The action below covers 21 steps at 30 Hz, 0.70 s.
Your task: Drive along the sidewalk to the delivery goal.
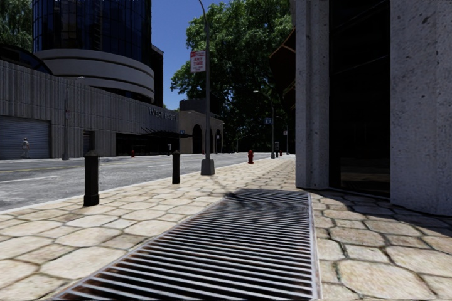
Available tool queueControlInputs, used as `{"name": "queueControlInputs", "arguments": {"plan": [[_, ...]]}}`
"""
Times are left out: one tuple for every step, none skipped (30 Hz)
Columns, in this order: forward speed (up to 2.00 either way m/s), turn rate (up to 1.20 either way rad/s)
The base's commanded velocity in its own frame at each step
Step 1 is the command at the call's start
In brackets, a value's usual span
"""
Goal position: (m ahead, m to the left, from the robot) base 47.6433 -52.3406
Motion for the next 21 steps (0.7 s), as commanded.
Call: {"name": "queueControlInputs", "arguments": {"plan": [[1.49, 0.00], [1.49, 0.00], [1.49, 0.00], [1.49, 0.00], [1.49, 0.00], [1.49, 0.00], [1.49, 0.00], [1.49, 0.00], [1.49, 0.00], [1.49, 0.00], [1.49, 0.00], [1.49, 0.00], [1.49, 0.00], [1.49, 0.00], [1.49, 0.00], [1.49, 0.00], [1.49, 0.00], [1.49, 0.00], [1.49, 0.00], [1.49, 0.00], [1.49, 0.00]]}}
